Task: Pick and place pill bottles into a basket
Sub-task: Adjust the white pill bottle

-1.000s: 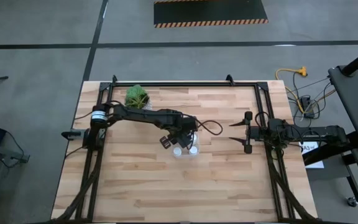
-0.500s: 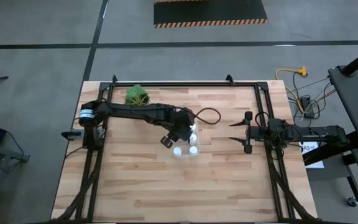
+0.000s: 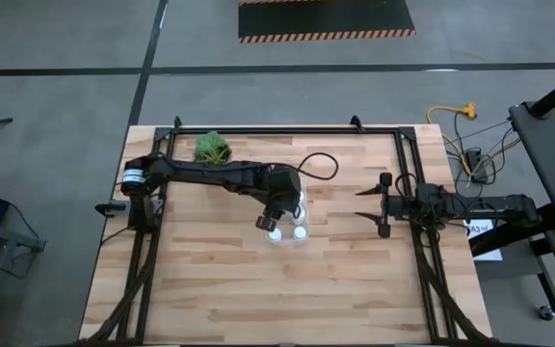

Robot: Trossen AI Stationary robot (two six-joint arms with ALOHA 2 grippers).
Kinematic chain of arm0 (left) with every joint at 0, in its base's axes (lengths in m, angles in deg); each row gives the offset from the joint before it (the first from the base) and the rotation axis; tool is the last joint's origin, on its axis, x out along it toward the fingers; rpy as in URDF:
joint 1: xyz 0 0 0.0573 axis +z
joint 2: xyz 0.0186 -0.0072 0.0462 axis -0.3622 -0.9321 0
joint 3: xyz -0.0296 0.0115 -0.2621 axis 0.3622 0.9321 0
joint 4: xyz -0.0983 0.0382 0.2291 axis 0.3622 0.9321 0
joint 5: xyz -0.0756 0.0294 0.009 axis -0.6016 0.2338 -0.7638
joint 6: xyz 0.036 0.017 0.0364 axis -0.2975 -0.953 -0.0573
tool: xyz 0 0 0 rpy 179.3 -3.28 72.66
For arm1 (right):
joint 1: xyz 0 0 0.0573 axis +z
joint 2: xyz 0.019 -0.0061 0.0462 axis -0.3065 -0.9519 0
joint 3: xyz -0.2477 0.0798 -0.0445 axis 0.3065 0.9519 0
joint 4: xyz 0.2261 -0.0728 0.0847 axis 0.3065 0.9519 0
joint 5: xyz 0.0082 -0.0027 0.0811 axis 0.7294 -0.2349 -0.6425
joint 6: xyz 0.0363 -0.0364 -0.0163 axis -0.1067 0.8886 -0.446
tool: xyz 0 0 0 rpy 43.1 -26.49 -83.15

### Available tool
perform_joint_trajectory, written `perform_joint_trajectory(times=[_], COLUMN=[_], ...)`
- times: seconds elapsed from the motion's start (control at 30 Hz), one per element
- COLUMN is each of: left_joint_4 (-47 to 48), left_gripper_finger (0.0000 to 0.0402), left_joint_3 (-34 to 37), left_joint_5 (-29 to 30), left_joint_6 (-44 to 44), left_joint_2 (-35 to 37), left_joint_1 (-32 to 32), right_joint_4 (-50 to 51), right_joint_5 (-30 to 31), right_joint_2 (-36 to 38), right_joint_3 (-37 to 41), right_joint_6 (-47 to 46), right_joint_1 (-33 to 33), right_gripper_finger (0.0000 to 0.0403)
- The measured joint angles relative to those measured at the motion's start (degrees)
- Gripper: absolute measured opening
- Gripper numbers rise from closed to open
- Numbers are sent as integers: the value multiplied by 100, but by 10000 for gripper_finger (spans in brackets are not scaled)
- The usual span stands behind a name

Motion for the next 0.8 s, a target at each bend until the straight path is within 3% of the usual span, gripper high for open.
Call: perform_joint_trajectory(times=[0.13,0.43,0.57,0.67,0.8], left_joint_4=[14,7,48,56,50], left_gripper_finger=[148,148,148,148,148], left_joint_3=[0,-2,20,20,20], left_joint_5=[0,-2,0,-1,88], left_joint_6=[110,363,356,356,360], left_joint_2=[71,353,395,395,394], left_joint_1=[-11,-11,-11,2,2], right_joint_4=[-63,-119,-772,-1605,-2030], right_joint_5=[-2,-19,-295,-120,208], right_joint_2=[0,2,0,-38,-116], right_joint_3=[-2,0,0,0,-4], right_joint_6=[776,740,-691,-1710,-2217], right_joint_1=[0,0,0,0,0], right_gripper_finger=[249,249,249,249,249])
